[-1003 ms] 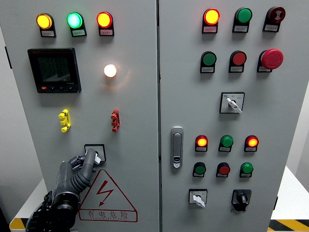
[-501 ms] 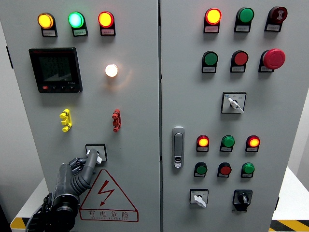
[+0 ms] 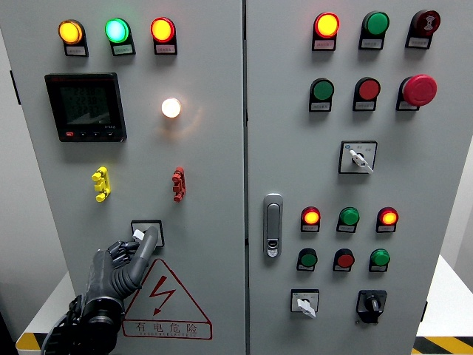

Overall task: Turn on light switch 1
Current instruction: 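Release the knob and lower the left hand away from the switch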

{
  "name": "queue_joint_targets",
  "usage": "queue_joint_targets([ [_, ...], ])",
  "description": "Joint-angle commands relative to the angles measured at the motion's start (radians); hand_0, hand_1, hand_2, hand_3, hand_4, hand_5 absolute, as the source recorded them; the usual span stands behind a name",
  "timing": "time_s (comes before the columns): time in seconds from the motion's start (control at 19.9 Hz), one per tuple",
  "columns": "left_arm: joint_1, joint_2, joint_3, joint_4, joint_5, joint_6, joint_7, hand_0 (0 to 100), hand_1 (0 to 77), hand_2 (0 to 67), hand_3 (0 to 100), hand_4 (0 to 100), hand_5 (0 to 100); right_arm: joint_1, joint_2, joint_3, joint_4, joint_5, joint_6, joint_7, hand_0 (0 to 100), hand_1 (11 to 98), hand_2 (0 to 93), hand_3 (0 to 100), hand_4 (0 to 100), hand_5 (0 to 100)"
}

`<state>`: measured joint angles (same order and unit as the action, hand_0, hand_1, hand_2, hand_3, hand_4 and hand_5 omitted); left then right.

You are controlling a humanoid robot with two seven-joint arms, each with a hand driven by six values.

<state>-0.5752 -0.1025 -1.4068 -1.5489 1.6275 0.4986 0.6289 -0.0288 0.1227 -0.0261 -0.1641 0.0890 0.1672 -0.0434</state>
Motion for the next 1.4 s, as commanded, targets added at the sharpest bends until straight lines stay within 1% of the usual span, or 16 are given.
queue_joint_targets([
  [0.0, 0.0, -0.002, 0.0, 0.001, 0.0, 0.0, 0.0, 0, 49.1, 57.3, 84, 100, 86, 0.0, 0.0, 0.0, 0.0, 0.0, 0.0, -0.001, 0, 22.5, 0.0, 11, 23, 15],
  [0.2, 0.003, -0.002, 0.0, -0.003, 0.0, 0.0, 0.0, 0, 49.3, 57.2, 84, 100, 86, 0.0, 0.0, 0.0, 0.0, 0.0, 0.0, 0.0, 0, 22.5, 0.0, 11, 23, 15],
  [0.35, 0.011, 0.003, -0.001, -0.008, -0.002, 0.0, -0.002, 0, 48.8, 57.1, 84, 100, 86, 0.0, 0.0, 0.0, 0.0, 0.0, 0.0, -0.001, 0, 22.4, 0.0, 11, 23, 15],
  [0.45, 0.012, 0.001, -0.001, -0.01, -0.005, -0.002, -0.003, 0, 48.1, 56.9, 84, 100, 86, 0.0, 0.0, 0.0, 0.0, 0.0, 0.0, 0.0, 0, 22.4, 0.0, 11, 23, 15],
  [0.6, 0.029, -0.003, 0.0, -0.016, -0.006, -0.002, -0.006, 0, 49.4, 56.3, 85, 100, 85, 0.0, 0.0, 0.0, 0.0, 0.0, 0.0, 0.0, 0, 22.5, 0.0, 11, 23, 15],
  [0.65, 0.034, -0.005, 0.003, -0.026, -0.006, 0.0, -0.006, 0, 49.8, 56.1, 85, 100, 85, 0.0, 0.0016, 0.0, 0.0, 0.0, 0.0, -0.001, 0, 22.5, 0.0, 11, 23, 15],
  [0.7, 0.041, -0.006, 0.009, -0.037, -0.005, 0.0, -0.006, 0, 50.1, 55.8, 85, 100, 85, 0.001, 0.0001, 0.0, 0.0, 0.0, 0.0, -0.001, 0, 22.5, 0.0, 11, 23, 15],
  [0.85, 0.046, -0.006, 0.016, -0.045, -0.005, 0.011, -0.006, 0, 51.0, 55.4, 86, 100, 85, 0.001, 0.0, 0.0, 0.0, 0.0, 0.0, 0.0, 0, 22.5, 0.0, 11, 23, 15],
  [1.0, 0.063, -0.005, 0.034, -0.045, -0.005, 0.028, -0.006, 0, 51.7, 55.0, 86, 100, 86, 0.0, 0.0, 0.0, 0.0, 0.0, 0.0, -0.001, 0, 22.5, 0.0, 11, 23, 15],
  [1.15, 0.077, 0.0, 0.055, -0.046, -0.005, 0.031, -0.008, 0, 52.3, 54.7, 87, 100, 86, 0.0, 0.0, 0.0, 0.0, 0.0, 0.0, -0.001, 0, 22.5, 0.0, 11, 23, 15],
  [1.3, 0.084, 0.006, 0.063, -0.049, -0.009, 0.032, -0.014, 0, 52.9, 54.2, 88, 100, 83, 0.0, 0.0, 0.0, 0.0, 0.0, 0.0, -0.001, 0, 22.5, 0.0, 11, 23, 15],
  [1.35, 0.087, 0.006, 0.068, -0.057, -0.009, 0.04, -0.021, 0, 53.2, 53.7, 88, 100, 82, 0.0, 0.0, 0.0, 0.0, 0.0, 0.0, -0.001, 0, 22.5, 0.0, 11, 23, 15],
])
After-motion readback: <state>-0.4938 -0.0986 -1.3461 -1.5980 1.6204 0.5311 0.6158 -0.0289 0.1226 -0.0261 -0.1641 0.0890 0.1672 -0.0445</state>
